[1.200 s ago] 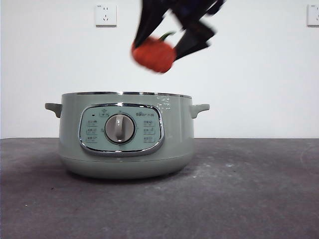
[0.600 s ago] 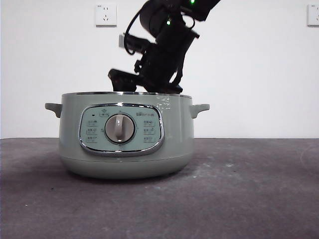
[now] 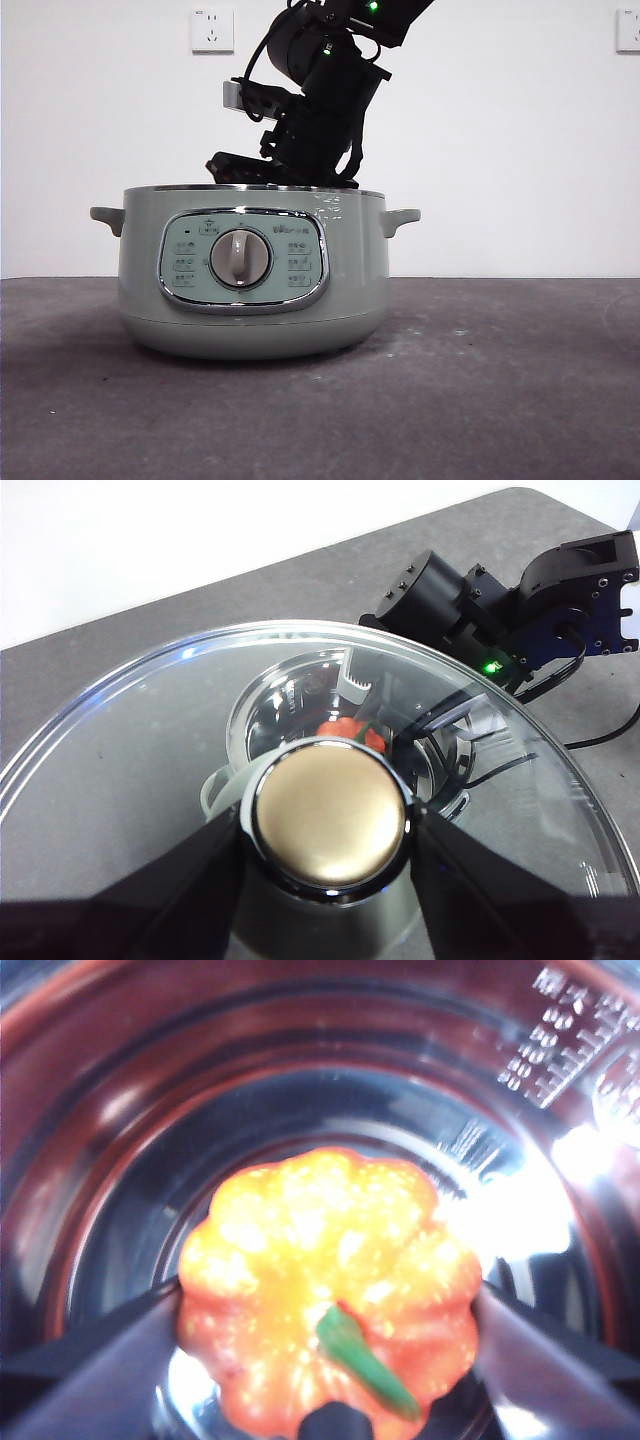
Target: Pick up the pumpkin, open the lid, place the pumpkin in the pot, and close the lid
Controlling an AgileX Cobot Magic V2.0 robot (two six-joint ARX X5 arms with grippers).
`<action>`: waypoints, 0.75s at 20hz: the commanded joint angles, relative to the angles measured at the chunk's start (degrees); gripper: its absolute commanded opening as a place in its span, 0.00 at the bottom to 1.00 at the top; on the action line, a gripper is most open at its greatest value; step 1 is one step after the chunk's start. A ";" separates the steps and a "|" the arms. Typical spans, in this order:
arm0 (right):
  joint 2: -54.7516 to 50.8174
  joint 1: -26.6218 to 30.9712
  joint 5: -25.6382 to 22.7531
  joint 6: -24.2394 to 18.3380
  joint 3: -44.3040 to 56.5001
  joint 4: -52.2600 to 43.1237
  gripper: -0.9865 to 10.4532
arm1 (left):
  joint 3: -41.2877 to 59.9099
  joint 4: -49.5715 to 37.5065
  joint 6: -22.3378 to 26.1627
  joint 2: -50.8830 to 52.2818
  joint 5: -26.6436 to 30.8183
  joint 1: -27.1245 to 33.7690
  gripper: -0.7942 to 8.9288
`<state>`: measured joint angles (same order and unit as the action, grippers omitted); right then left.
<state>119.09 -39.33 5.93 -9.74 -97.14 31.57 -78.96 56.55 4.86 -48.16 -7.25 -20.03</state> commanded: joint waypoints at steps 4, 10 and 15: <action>-3.21 -0.44 -1.92 0.44 0.42 0.59 0.64 | -0.31 -2.47 -0.37 0.68 -0.50 0.13 0.07; -25.73 1.20 -11.32 3.91 0.42 6.36 0.64 | -0.28 -7.21 -0.35 -5.07 -3.82 0.13 0.07; -41.16 2.58 -12.33 5.20 0.42 13.66 0.64 | -0.28 -14.82 -0.24 -14.21 -5.22 -0.59 0.07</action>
<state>77.97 -36.67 -6.44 -5.32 -96.95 45.23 -78.96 44.05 4.89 -62.78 -12.12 -20.36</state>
